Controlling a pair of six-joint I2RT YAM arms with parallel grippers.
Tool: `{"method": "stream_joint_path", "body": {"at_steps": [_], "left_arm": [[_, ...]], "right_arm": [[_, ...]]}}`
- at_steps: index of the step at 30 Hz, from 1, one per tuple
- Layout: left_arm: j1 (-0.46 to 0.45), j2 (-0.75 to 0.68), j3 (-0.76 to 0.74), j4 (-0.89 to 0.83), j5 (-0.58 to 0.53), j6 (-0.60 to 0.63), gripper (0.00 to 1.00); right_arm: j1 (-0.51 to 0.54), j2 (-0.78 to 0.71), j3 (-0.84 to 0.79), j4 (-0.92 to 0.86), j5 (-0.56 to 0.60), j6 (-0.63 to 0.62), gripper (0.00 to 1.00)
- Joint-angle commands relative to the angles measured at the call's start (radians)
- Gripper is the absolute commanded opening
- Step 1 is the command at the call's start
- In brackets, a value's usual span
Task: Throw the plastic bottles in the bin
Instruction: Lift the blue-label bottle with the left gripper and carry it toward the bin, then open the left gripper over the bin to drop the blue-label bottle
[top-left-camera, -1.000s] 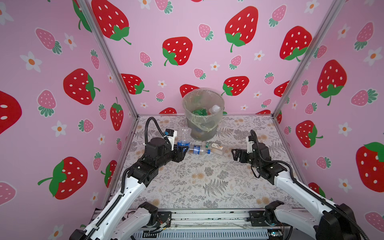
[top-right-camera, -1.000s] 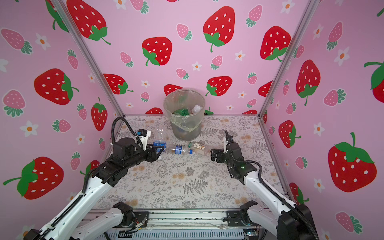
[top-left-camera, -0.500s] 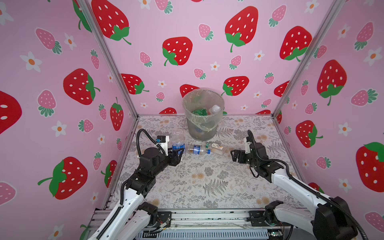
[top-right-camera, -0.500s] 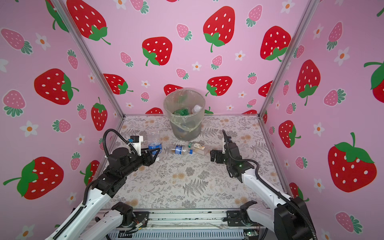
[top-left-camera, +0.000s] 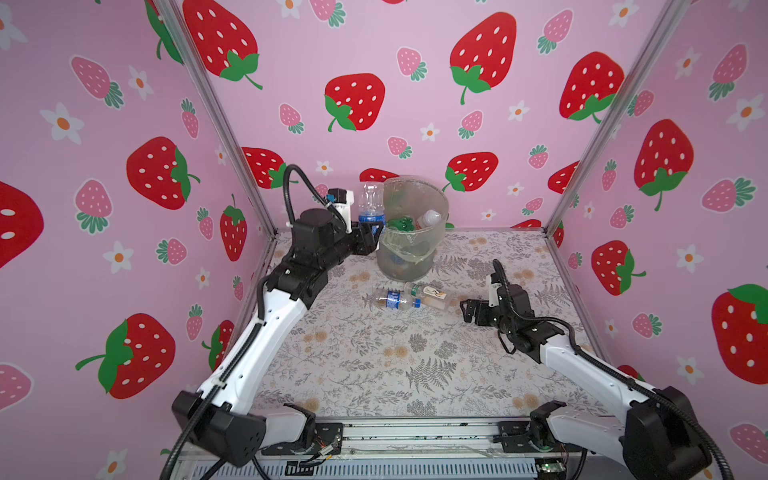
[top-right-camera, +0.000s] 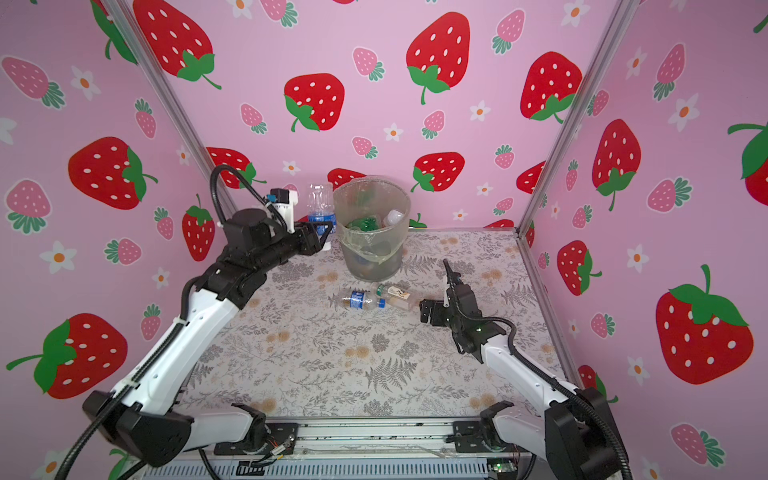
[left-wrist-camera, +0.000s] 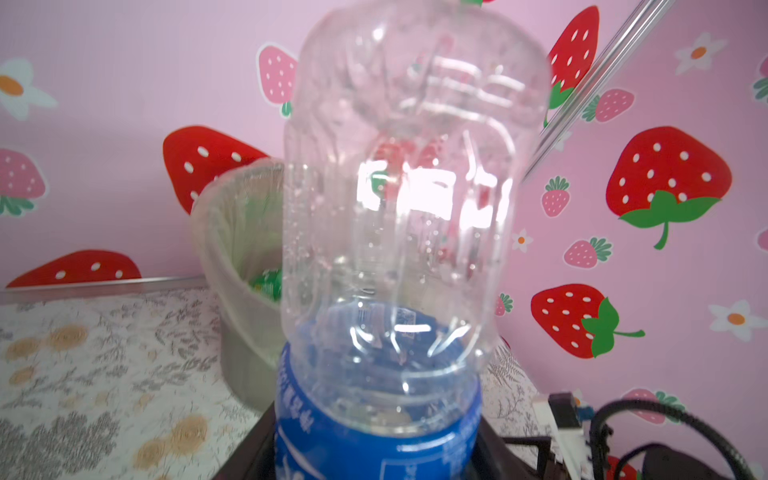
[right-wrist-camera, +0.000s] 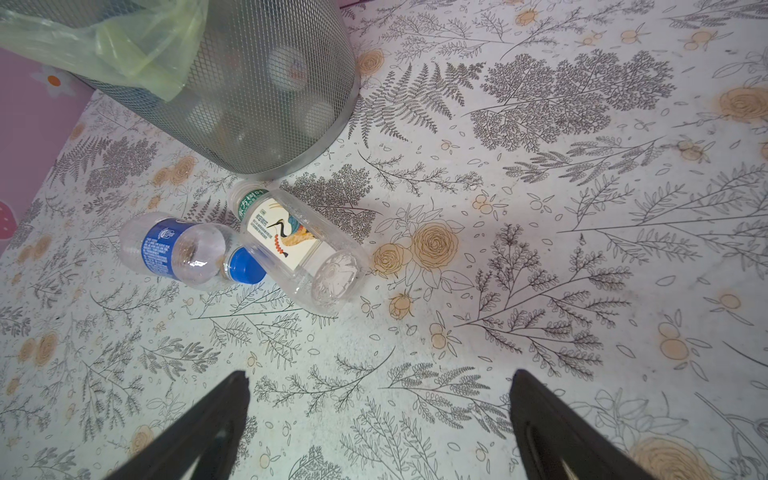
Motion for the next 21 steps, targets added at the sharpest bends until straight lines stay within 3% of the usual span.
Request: {"method": "stream_joint_path", "body": {"at_steps": [1,4,5,8,21], "left_arm": [[0.002,0.224,0.282,-0.088,0.062,-0.018,0.57],[0.001,0.454,0.589,-0.211,0.086,-0.04,0.75],[0.001,0.518,0.691,-0.27,0.086,-0.046,0.96],[0.002,0.587,0.824,-0.337,0.102,-0.054,0.99],[0.024,0.176,0.345,-0.238,-0.028,0.064,0.99]], "right_arm": [[-0.006,-0.031,0.021,0.003,0.01,-0.007,0.99],[-0.007,-0.05,0.01,0.002,0.011,0.001,0.99],[-0.007,-0.057,0.007,0.001,0.011,0.002,0.99],[-0.007,-0.081,-0.001,-0.001,0.017,0.004,0.99],[-0.009,-0.067,0.015,-0.011,0.039,-0.03,0.99]]}}
